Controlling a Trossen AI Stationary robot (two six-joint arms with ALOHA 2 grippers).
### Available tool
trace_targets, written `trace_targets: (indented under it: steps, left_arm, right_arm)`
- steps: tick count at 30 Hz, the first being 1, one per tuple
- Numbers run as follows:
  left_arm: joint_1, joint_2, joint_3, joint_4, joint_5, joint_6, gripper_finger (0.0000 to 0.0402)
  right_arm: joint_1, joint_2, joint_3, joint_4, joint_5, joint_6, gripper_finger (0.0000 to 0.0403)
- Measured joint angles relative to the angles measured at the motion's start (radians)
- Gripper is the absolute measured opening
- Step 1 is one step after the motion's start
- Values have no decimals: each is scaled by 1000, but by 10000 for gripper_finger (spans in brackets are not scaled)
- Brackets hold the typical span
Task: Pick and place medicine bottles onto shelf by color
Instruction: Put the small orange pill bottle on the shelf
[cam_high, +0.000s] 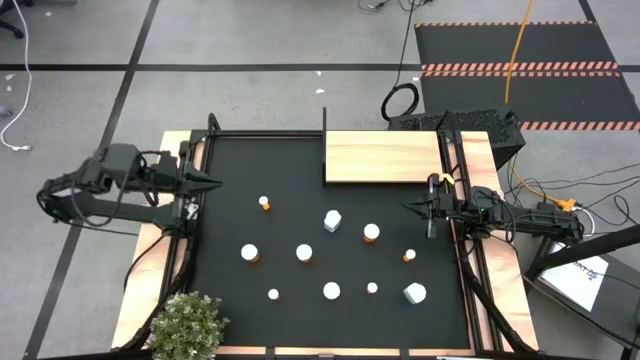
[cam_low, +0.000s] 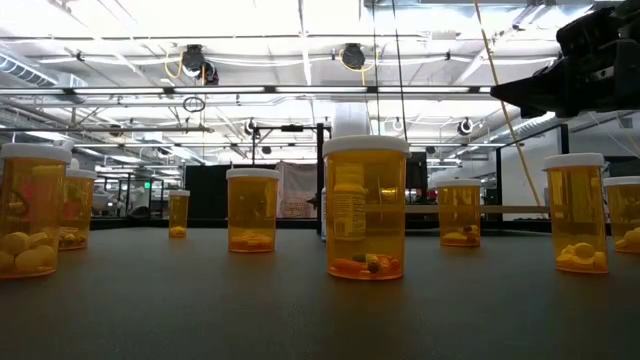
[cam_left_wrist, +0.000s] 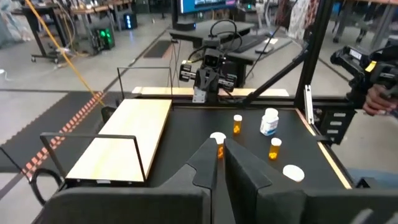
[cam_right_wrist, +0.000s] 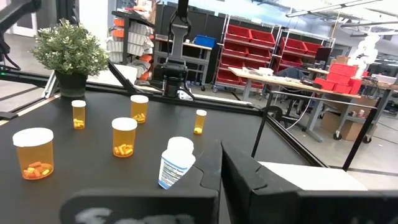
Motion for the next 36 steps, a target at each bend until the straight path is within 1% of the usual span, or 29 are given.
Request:
trace_targets:
  steps: [4, 7, 10, 13, 21, 29, 31, 34, 36]
  left_arm:
    - [0, 100, 143, -104, 0, 10, 31]
    - [0, 167, 227, -168, 0, 9, 30]
    - [0, 221, 287, -215, 0, 12, 31]
    - [0, 260, 313, -250, -3, 14, 31]
    - [0, 353, 316, -270, -53, -9, 31]
    - [0, 394, 230, -267, -55, -4, 31]
    - [0, 396, 204, -234, -68, -52, 31]
    - [-5, 396, 169, -169, -117, -142, 31]
    - [-17, 396, 145, -127, -145, -143, 31]
  right_arm:
    - [0, 0, 0, 0, -1, 7, 0]
    - [0, 0, 0, -1, -1, 47, 0]
    - [0, 0, 0, -2, -1, 91, 0]
    - [0, 0, 0, -3, -1, 135, 0]
    - [0, 0, 0, -4, -1, 216, 0]
    - [0, 0, 0, -5, -1, 241, 0]
    - [0, 0, 1, -5, 0, 267, 0]
    - [0, 11, 15, -6, 16, 310, 0]
    - [0, 30, 30, -8, 18, 336, 0]
